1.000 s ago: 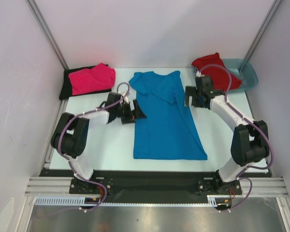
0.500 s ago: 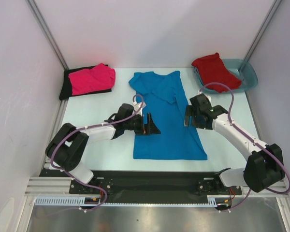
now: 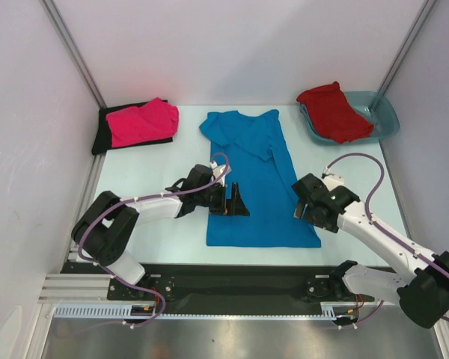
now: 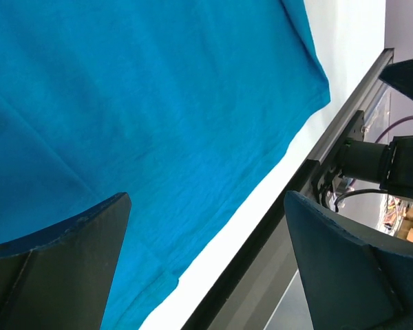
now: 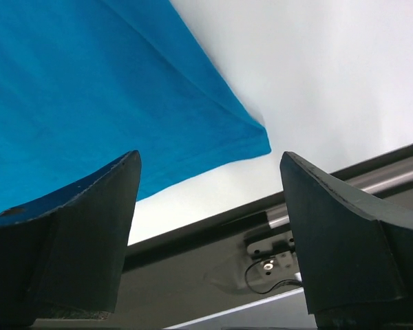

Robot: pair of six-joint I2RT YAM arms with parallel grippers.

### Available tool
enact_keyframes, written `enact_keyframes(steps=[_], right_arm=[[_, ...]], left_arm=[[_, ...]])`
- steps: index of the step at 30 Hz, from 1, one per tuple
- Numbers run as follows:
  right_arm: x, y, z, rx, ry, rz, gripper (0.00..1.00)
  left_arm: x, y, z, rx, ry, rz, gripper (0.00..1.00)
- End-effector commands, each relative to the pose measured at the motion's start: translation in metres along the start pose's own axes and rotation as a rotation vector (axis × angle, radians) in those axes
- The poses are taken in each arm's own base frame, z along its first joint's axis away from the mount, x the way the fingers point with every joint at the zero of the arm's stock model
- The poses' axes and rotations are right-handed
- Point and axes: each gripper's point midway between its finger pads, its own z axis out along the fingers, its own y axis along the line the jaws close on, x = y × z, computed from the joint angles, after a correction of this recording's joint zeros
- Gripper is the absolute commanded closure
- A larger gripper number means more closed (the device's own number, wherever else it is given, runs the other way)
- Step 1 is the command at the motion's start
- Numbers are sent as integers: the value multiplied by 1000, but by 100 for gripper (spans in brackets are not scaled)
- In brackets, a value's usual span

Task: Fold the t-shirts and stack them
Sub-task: Fold the tshirt

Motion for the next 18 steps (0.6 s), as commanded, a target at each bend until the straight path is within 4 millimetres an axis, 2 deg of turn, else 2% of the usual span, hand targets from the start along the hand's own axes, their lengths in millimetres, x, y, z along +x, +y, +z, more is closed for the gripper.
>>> enact_keyframes(steps=[1,8,14,18], right_arm=[[0,-14,-9,56,-43,130,14],[35,-22,7,32,-1,241,22],[42,-30,19,74,-30,274,22],[42,-27,29,67,-52,279,24]], left_arm=[[-18,-18,-8,38,-47,84,0],[-20,-10,-12,-16,-60,111,0],[-16,-11,-12,-5,-44,115,0],[-17,-11,-12,-7,-44,119,0]])
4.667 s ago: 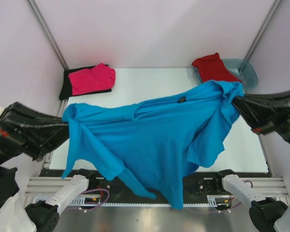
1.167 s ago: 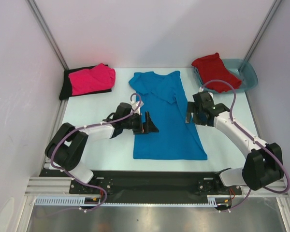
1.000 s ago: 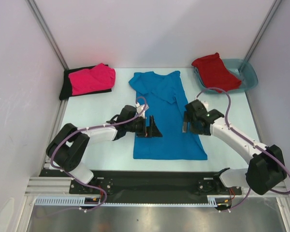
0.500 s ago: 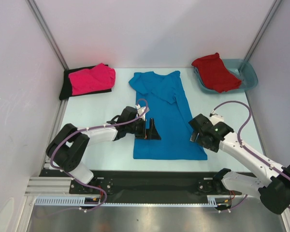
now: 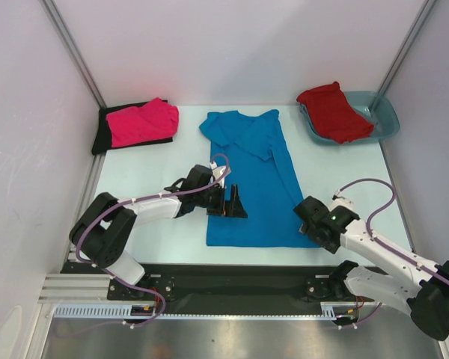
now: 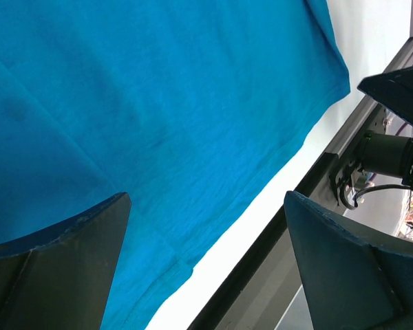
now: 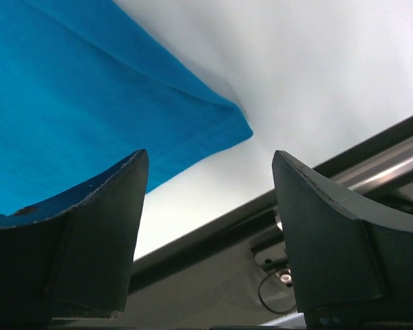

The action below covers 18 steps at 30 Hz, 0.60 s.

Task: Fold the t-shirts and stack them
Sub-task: Fold the tshirt

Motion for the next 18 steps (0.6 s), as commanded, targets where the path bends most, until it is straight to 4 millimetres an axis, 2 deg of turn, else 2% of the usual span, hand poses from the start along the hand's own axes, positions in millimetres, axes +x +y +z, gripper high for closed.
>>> enact_keyframes(steps=[1,3,10,13,14,18], right_arm=[[-9,3,11,5,-84,61,25],[-7,-1,21,24,-94,64,25],[-5,2,33,15,-116,61,28],[-3,-1,37,25,-121,54,35],[-3,-1,37,23,-122,57,41],[2,-4,41,20,-109,58,54]], left_arm=[[-23,-18,-8,38,-62,74,0],[-22,-19,-8,41,-60,76,0],[-20,-18,-9,37,-52,72,0],[-19,-16,-7,32,-47,68,0],[-19,-15,-6,31,-45,67,0],[-16,-13,-4,30,-31,59,0]])
